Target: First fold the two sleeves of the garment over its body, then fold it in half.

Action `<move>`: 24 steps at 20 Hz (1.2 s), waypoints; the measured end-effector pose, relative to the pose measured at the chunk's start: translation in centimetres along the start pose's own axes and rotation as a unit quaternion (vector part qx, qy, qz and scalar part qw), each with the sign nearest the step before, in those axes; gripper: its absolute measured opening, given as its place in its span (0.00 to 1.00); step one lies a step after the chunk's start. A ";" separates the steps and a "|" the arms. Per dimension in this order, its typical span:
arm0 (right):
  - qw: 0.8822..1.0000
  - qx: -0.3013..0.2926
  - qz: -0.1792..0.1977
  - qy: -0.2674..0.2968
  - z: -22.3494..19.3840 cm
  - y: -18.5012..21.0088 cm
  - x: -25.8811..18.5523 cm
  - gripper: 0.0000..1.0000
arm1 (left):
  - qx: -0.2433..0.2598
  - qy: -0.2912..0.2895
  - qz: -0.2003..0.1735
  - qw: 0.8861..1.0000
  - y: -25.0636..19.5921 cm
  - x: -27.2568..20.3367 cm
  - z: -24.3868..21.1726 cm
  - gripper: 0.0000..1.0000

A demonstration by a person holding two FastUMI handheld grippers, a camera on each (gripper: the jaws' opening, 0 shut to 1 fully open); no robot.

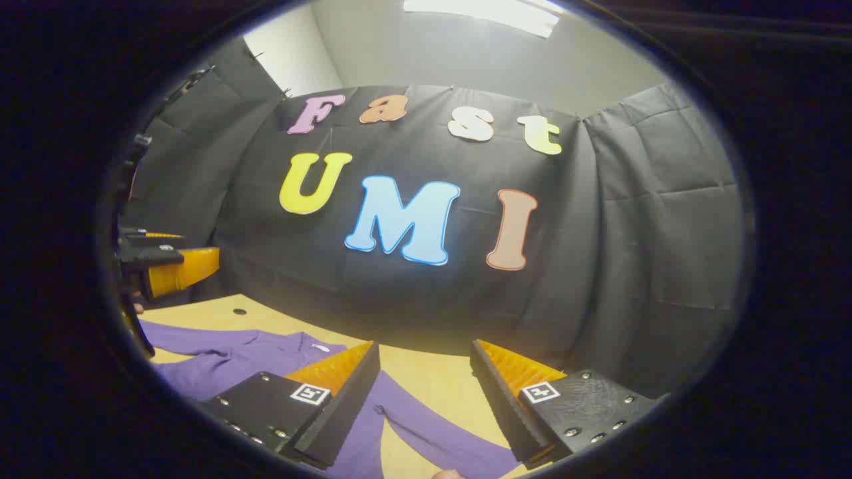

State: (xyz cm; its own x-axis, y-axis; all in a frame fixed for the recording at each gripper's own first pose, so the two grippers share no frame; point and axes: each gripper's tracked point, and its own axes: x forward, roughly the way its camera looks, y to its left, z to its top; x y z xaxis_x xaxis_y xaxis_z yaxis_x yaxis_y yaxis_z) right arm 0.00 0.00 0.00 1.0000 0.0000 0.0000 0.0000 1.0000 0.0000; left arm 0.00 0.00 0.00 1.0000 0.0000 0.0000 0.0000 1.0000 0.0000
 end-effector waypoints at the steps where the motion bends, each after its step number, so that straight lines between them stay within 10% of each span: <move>1: 1.000 0.000 -0.002 0.012 -0.5 -0.1 -0.2 0.89 | 0.002 -0.003 -0.002 1.000 0.0 0.3 0.2 0.94; 24: 0.977 0.074 -0.131 0.153 -9.2 -3.5 1.4 0.89 | 0.024 0.004 -0.055 0.998 1.3 6.2 -1.2 0.99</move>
State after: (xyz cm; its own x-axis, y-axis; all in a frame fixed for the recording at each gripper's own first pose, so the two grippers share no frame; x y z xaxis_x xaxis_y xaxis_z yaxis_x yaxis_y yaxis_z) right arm 1.45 -3.46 -9.20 0.9190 -0.2335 -0.3177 0.2785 0.9548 0.1038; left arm 6.17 1.27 -1.18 0.9939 -0.1100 -0.0116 0.1104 0.9928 0.0469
